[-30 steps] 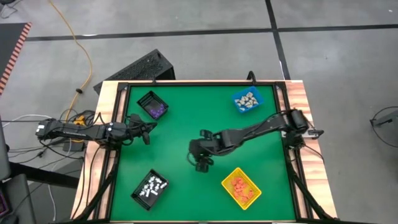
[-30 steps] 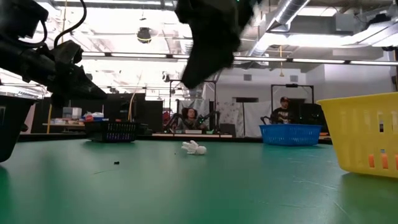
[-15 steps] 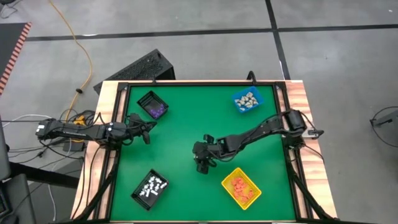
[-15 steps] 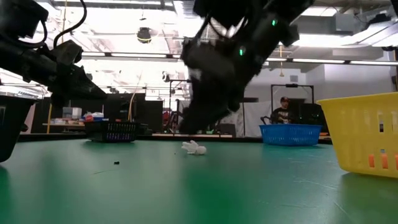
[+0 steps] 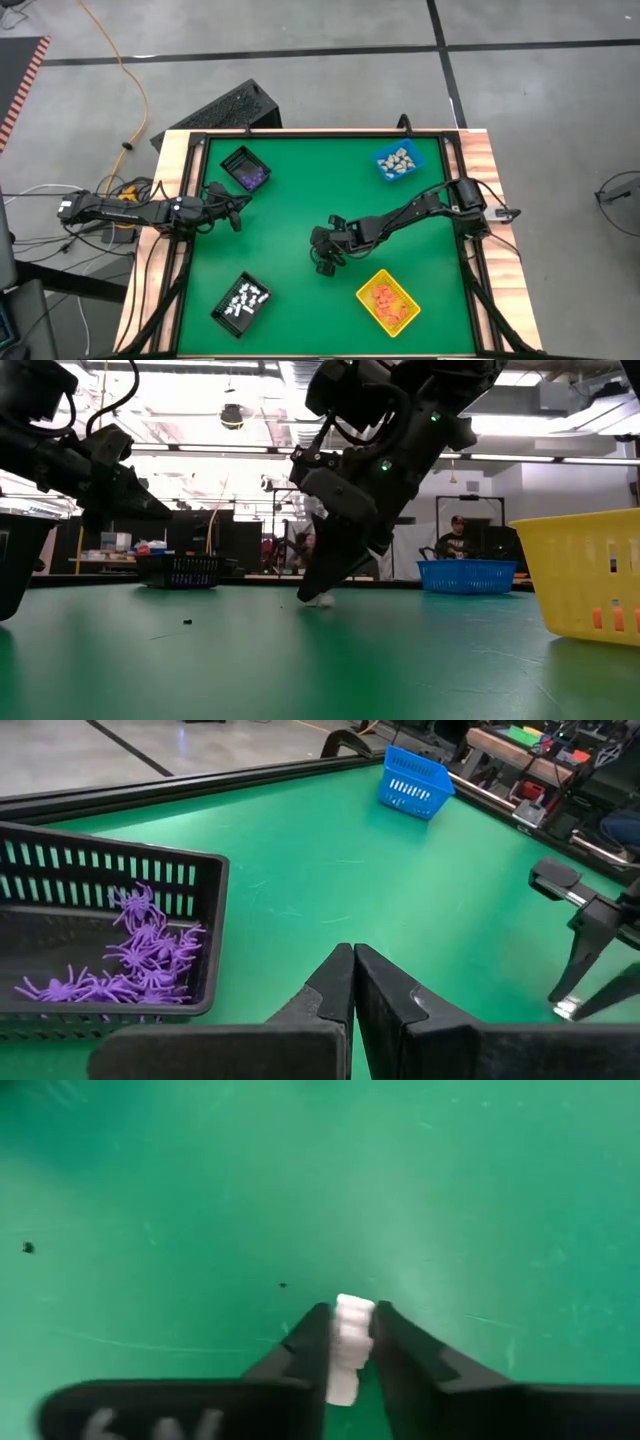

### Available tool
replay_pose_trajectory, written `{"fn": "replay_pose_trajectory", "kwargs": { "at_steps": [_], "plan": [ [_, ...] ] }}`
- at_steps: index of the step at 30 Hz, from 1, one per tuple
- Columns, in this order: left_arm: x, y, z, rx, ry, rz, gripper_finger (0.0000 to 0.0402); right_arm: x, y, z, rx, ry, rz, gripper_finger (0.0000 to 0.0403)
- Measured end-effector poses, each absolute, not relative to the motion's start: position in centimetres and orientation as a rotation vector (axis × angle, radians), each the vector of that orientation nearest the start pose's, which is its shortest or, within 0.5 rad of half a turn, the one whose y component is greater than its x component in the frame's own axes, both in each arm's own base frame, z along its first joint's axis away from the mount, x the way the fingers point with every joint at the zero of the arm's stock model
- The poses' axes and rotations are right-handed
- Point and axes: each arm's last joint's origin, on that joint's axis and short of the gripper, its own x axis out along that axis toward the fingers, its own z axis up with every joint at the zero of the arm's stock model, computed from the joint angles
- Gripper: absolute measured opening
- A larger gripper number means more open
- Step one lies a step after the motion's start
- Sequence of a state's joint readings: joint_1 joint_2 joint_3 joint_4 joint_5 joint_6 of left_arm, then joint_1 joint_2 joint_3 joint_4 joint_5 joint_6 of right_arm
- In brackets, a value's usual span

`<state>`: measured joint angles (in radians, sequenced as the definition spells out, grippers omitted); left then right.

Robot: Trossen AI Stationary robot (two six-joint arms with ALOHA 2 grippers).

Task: Sort Halloween decoration
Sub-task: Put the white skeleton toy into the bottom black basket

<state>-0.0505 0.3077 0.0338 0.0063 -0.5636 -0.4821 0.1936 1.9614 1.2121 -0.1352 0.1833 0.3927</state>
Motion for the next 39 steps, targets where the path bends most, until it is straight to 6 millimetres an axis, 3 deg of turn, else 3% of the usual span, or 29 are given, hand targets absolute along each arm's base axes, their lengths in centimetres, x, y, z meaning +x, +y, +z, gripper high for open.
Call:
{"fn": "replay_pose_trajectory", "kwargs": {
  "at_steps": [4, 6, 12, 24, 30, 39],
  "plan": [
    [11.0, 1.0, 15.1, -0.387, 0.13, 0.56, 0.0, 39.5, 7.2, 15.0, 0.206, 0.857, -0.156, 0.0032],
    [11.0, 1.0, 15.1, -0.387, 0.13, 0.56, 0.0, 39.6, 7.3, 15.1, 0.215, 0.855, -0.142, 0.002],
    [11.0, 1.0, 15.1, -0.387, 0.13, 0.56, 0.0, 40.4, 7.6, 16.3, 0.253, 0.822, -0.11, 0.0021],
    [11.0, 1.0, 15.1, -0.388, 0.129, 0.56, 0.0, 44.3, 9.1, 24.2, 0.245, 0.472, -0.001, 0.0019],
    [11.0, 1.0, 15.1, -0.396, 0.127, 0.561, 0.0, 45.1, 9.6, 26.7, 0.219, 0.331, 0.038, 0.0019],
    [11.0, 1.0, 15.1, -0.391, 0.128, 0.561, 0.0, 45.8, 10.6, 27.8, 0.239, 0.178, 0.08, 0.0019]
  ]
}}
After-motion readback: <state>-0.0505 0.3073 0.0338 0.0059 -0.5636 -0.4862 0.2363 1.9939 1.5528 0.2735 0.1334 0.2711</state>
